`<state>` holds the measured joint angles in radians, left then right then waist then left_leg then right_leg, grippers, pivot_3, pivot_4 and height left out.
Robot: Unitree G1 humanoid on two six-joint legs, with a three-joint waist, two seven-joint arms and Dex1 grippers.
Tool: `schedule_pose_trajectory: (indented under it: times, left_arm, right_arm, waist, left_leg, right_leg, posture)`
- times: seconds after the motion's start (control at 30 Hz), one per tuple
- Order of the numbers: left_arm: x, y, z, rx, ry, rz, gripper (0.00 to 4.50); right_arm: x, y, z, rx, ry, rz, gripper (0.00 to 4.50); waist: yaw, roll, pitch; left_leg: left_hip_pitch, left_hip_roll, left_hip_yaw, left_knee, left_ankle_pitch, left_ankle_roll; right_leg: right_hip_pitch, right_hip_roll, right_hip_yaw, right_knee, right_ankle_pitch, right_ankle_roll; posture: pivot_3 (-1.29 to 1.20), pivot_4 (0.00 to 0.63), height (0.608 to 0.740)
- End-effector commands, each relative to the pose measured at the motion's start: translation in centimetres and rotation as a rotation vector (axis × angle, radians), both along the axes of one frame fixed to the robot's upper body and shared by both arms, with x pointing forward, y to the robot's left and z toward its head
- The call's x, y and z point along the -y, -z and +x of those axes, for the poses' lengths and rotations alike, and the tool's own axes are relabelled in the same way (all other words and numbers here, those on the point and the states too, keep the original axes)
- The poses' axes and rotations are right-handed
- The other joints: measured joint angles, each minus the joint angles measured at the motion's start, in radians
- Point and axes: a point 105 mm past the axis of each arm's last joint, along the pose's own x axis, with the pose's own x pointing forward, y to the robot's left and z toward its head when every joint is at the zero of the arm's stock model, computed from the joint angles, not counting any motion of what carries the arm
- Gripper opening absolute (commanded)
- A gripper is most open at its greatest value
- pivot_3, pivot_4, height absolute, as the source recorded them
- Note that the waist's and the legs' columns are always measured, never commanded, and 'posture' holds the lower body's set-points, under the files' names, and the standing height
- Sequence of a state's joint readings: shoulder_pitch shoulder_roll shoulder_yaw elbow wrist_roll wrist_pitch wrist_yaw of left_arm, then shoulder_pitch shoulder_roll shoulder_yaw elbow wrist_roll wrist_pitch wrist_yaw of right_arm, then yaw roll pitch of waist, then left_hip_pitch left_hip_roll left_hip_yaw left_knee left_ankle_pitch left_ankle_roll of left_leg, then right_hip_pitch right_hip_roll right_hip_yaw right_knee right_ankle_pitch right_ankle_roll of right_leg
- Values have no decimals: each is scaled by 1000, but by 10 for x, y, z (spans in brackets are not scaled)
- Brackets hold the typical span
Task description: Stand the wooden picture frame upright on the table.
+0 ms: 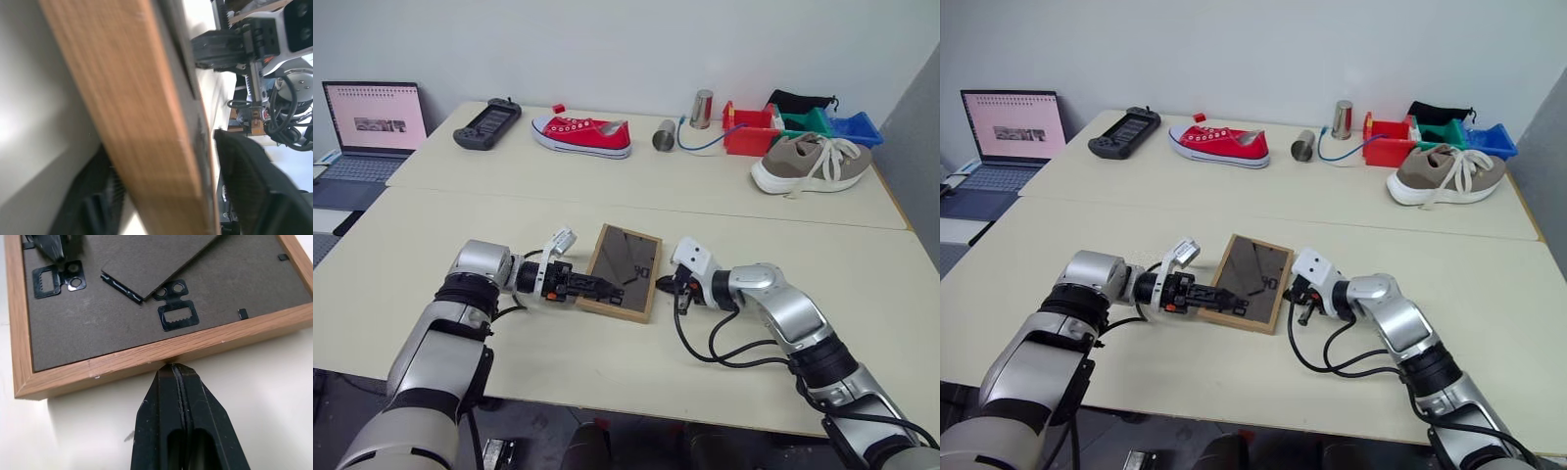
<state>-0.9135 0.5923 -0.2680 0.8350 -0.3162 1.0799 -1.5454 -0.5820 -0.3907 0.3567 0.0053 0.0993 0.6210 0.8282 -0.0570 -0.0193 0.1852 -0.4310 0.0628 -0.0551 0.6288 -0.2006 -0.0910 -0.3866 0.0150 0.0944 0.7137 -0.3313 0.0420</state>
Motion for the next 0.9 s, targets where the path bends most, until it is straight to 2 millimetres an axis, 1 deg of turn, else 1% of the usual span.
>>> schedule_pose_trajectory:
  times: [0.03,0.07,0.17,0.27,0.33,0.47,0.53,0.57,0.6,0.63,0.67,0.73,0.8,0.83,0.87,0.9]
  left_arm:
    - [1,7,-3,-20,-4,-5,1901]
    - [1,6,-3,-19,-7,-7,1728]
    - [3,5,0,-13,-26,-22,1448]
    - [5,1,2,3,-39,-47,1326]
    - [8,-7,6,24,-51,-75,1322]
    - [14,-29,13,116,-71,-130,1309]
    - [15,-38,15,146,-82,-153,1309]
    - [17,-45,16,178,-91,-174,1307]
    - [17,-52,17,203,-106,-194,1307]
    - [18,-56,18,220,-119,-207,1307]
    - [18,-59,19,242,-131,-219,1307]
    - [19,-64,19,270,-150,-237,1307]
    - [22,-69,17,296,-156,-258,1307]
    - [24,-71,16,301,-160,-267,1307]
    - [25,-73,15,303,-164,-273,1307]
    - [26,-74,14,308,-163,-277,1307]
  right_arm:
    - [0,-17,-2,53,-15,28,0]
    - [0,-17,-3,51,-12,30,0]
    - [6,-16,-4,45,1,29,0]
    - [16,-17,-4,40,17,24,0]
    - [27,-20,-3,37,30,16,0]
    - [58,-32,0,34,71,2,0]
    - [67,-38,1,32,83,6,0]
    - [69,-54,1,9,81,70,180]
    - [67,-72,1,-7,73,145,360]
    - [65,-84,0,-20,62,196,486]
    - [57,-101,-2,-32,28,262,745]
    - [43,-121,0,-34,-1,329,1196]
    - [28,-130,2,-46,-27,368,1595]
    - [21,-132,4,-53,-34,387,1800]
    - [16,-133,5,-59,-39,399,2121]
    - [12,-133,7,-64,-38,409,2274]
  waist:
    - [0,0,0]
    - [0,0,0]
    - [0,0,0]
    - [0,0,0]
    - [3,0,0]
    - [3,0,0]
    - [2,0,0]
    - [2,0,0]
    - [-2,0,0]
    - [-6,0,1]
    - [-9,0,1]
    - [-20,0,1]
    - [-26,0,1]
    - [-26,0,1]
    - [-27,0,1]
    - [-26,0,1]
  left_leg:
    - [0,0,0,0,0,0]
    - [0,0,0,0,0,0]
    - [0,0,0,0,0,0]
    - [0,0,0,0,0,0]
    - [0,0,0,0,0,0]
    - [0,0,0,0,0,0]
    - [-1,0,0,0,0,0]
    - [-1,0,0,0,0,0]
    - [-1,0,0,0,0,0]
    - [-1,1,0,0,0,0]
    - [-1,1,1,0,0,0]
    - [-1,2,1,0,0,0]
    - [0,2,0,0,0,0]
    - [0,2,-1,0,0,0]
    - [0,2,-1,0,0,0]
    - [0,2,-1,0,0,0]
  right_leg:
    - [0,0,0,0,0,0]
    - [0,0,0,0,0,0]
    - [0,0,0,0,0,0]
    - [0,0,0,0,0,0]
    - [0,0,0,0,0,0]
    - [0,0,0,0,0,0]
    - [0,0,0,0,0,0]
    - [0,0,0,0,0,0]
    - [0,0,0,0,0,0]
    - [-1,0,1,0,0,0]
    - [-2,0,1,0,0,0]
    - [-2,1,1,1,0,0]
    - [-2,1,0,2,0,0]
    - [-2,1,0,2,0,0]
    - [-1,1,0,2,0,0]
    - [-1,1,0,2,0,0]
  posture:
    - [0,150,740]
    - [0,150,740]
    - [0,150,740]
    - [0,150,740]
    - [0,150,740]
    - [0,150,740]
    - [0,150,740]
    - [0,150,740]
    - [0,150,740]
    - [0,150,740]
    - [0,150,740]
    - [0,150,740]
    - [0,150,740]
    - [0,150,740]
    - [0,150,740]
    - [0,150,740]
